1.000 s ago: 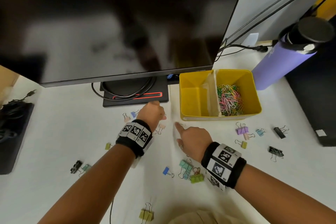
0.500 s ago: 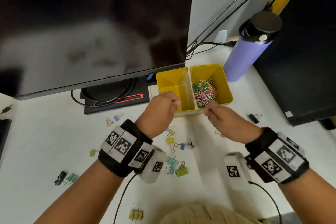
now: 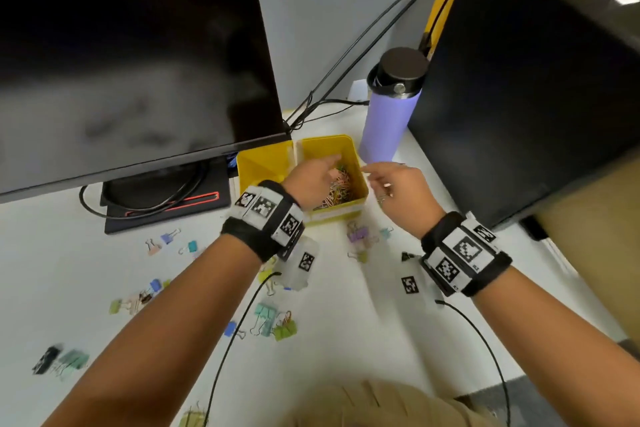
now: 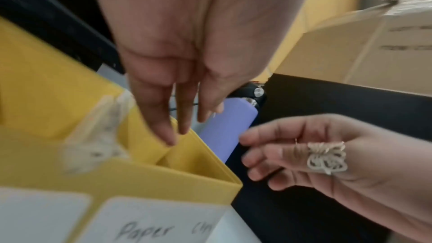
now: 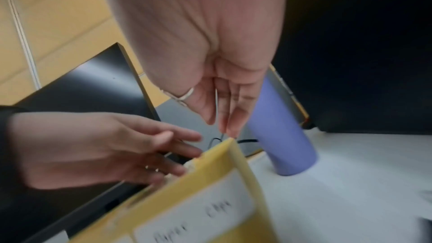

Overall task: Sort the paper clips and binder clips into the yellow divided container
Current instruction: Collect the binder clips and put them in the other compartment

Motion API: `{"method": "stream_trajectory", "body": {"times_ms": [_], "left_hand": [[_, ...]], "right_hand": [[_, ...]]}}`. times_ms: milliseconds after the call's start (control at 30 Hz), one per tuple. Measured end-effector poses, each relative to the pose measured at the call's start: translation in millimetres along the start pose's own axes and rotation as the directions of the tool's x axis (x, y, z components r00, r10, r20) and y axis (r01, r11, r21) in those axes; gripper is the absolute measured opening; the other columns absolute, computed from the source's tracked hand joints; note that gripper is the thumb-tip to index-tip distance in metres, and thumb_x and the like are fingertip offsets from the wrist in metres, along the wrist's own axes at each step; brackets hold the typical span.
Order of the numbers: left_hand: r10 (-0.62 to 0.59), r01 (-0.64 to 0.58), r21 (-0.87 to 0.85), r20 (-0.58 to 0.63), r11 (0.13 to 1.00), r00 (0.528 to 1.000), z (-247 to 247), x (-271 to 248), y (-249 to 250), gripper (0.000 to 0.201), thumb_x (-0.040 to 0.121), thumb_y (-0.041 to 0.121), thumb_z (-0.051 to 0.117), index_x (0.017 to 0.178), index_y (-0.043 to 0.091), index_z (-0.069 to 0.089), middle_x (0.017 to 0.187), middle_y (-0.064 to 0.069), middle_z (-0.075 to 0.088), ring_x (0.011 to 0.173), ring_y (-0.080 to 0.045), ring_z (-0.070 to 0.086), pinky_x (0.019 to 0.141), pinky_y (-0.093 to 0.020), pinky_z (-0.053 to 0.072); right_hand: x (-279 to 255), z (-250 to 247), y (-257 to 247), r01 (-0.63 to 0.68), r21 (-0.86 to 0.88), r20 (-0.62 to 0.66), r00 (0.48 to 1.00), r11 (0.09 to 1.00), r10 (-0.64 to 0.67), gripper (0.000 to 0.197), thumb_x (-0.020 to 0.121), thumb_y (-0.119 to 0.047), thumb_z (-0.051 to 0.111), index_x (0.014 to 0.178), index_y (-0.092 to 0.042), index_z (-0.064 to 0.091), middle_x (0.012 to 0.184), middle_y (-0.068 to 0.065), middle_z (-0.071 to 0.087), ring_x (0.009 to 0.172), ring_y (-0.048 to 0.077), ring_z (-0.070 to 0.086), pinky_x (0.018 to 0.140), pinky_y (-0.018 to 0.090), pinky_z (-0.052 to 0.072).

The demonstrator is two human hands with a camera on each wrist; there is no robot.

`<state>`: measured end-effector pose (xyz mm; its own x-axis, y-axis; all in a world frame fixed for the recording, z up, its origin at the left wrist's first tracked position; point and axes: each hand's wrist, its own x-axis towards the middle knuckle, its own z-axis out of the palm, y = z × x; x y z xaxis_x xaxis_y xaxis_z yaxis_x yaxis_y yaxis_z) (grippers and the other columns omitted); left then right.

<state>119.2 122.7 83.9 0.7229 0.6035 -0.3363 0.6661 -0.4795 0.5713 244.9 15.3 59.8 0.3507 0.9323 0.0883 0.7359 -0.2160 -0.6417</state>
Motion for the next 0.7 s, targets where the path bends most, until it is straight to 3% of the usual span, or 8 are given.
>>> {"method": "stream_trajectory", "body": {"times_ms": [67, 133, 233, 300, 367, 467, 600, 700], "left_hand": [[0.076, -0.085, -0.039, -0.196, 0.996, 0.978, 10, -28, -9, 0.030, 0.094, 0.013, 0.046, 0.123, 0.010, 0.056, 0.125, -0.010, 0.060, 0.107, -0.022, 0.058, 0.091, -0.028, 0.044], [0.070, -0.062, 0.036, -0.317, 0.997, 0.946, 30, -63, -21, 0.019, 0.092, 0.022, 0.052, 0.104, 0.015, 0.065, 0.109, -0.006, 0.066, 0.087, -0.016, 0.057, 0.077, -0.025, 0.045], [-0.250, 0.290, 0.203, -0.204, 0.935, 0.947, 71, -98, -44, 0.050, 0.086, 0.054, 0.048, 0.126, 0.025, 0.047, 0.135, -0.009, 0.045, 0.118, -0.028, 0.045, 0.094, -0.040, 0.043], [-0.453, 0.457, 0.228, -0.074, 0.860, 0.888, 93, -101, -62, 0.078, 0.078, 0.070, 0.043, 0.143, 0.038, 0.014, 0.156, -0.007, 0.008, 0.139, -0.043, 0.013, 0.107, -0.057, 0.028], [-0.508, 0.502, 0.182, -0.016, 0.845, 0.861, 108, -95, -74, 0.085, 0.072, 0.079, 0.037, 0.141, 0.047, -0.002, 0.157, -0.003, -0.014, 0.141, -0.047, -0.007, 0.108, -0.067, 0.015], [-0.484, 0.475, 0.216, -0.013, 0.853, 0.875, 119, -86, -77, 0.071, 0.082, 0.071, 0.030, 0.142, 0.045, 0.002, 0.157, -0.002, -0.013, 0.139, -0.050, -0.008, 0.109, -0.064, 0.015], [-0.368, 0.330, 0.496, -0.024, 0.803, 0.930, 135, -81, -77, 0.052, 0.098, 0.029, 0.023, 0.146, 0.018, 0.008, 0.156, -0.020, -0.001, 0.142, -0.044, 0.001, 0.116, -0.057, 0.012], [-0.367, 0.312, 0.566, -0.017, 0.764, 0.930, 138, -82, -72, 0.082, 0.089, 0.023, 0.054, 0.146, 0.012, -0.003, 0.151, -0.027, 0.007, 0.136, -0.042, 0.020, 0.112, -0.044, 0.030]], "right_hand": [[-19, -3, 26, -0.057, -0.101, 0.037, 0.997, 0.993, 0.061, 0.035, 0.084, -0.005, 0.057, 0.118, -0.009, 0.057, 0.116, 0.020, 0.061, 0.107, 0.036, 0.057, 0.096, 0.044, 0.046], [-38, -2, 49, -0.210, -0.281, 0.287, 0.913, 0.936, 0.291, 0.074, 0.075, -0.028, 0.072, 0.137, -0.024, 0.033, 0.147, 0.018, 0.026, 0.135, 0.038, 0.027, 0.108, 0.047, 0.032], [-55, 4, 64, -0.219, -0.415, 0.500, 0.756, 0.883, 0.422, 0.121, 0.053, -0.039, 0.086, 0.141, -0.043, 0.004, 0.155, 0.006, -0.017, 0.141, 0.040, -0.005, 0.109, 0.059, 0.024], [-57, 9, 64, -0.170, -0.456, 0.514, 0.751, 0.874, 0.414, 0.116, 0.054, -0.036, 0.086, 0.141, -0.041, 0.009, 0.155, 0.007, -0.009, 0.139, 0.040, 0.005, 0.106, 0.057, 0.029], [-56, 16, 62, -0.168, -0.463, 0.495, 0.765, 0.870, 0.411, 0.101, 0.061, -0.028, 0.083, 0.140, -0.032, 0.020, 0.150, 0.013, 0.008, 0.132, 0.038, 0.017, 0.106, 0.049, 0.032], [-57, 26, 60, -0.190, -0.444, 0.472, 0.781, 0.875, 0.409, 0.084, 0.066, -0.015, 0.080, 0.134, -0.025, 0.031, 0.140, 0.016, 0.022, 0.124, 0.039, 0.026, 0.104, 0.043, 0.034], [-65, 36, 56, -0.152, -0.454, 0.471, 0.796, 0.878, 0.381, 0.053, 0.078, -0.005, 0.065, 0.123, -0.018, 0.039, 0.132, 0.017, 0.027, 0.116, 0.038, 0.034, 0.099, 0.040, 0.041], [-68, 45, 52, -0.090, -0.502, 0.490, 0.790, 0.860, 0.369, 0.040, 0.086, -0.002, 0.043, 0.123, -0.015, 0.036, 0.135, 0.023, 0.027, 0.118, 0.040, 0.034, 0.088, 0.037, 0.038]]}}
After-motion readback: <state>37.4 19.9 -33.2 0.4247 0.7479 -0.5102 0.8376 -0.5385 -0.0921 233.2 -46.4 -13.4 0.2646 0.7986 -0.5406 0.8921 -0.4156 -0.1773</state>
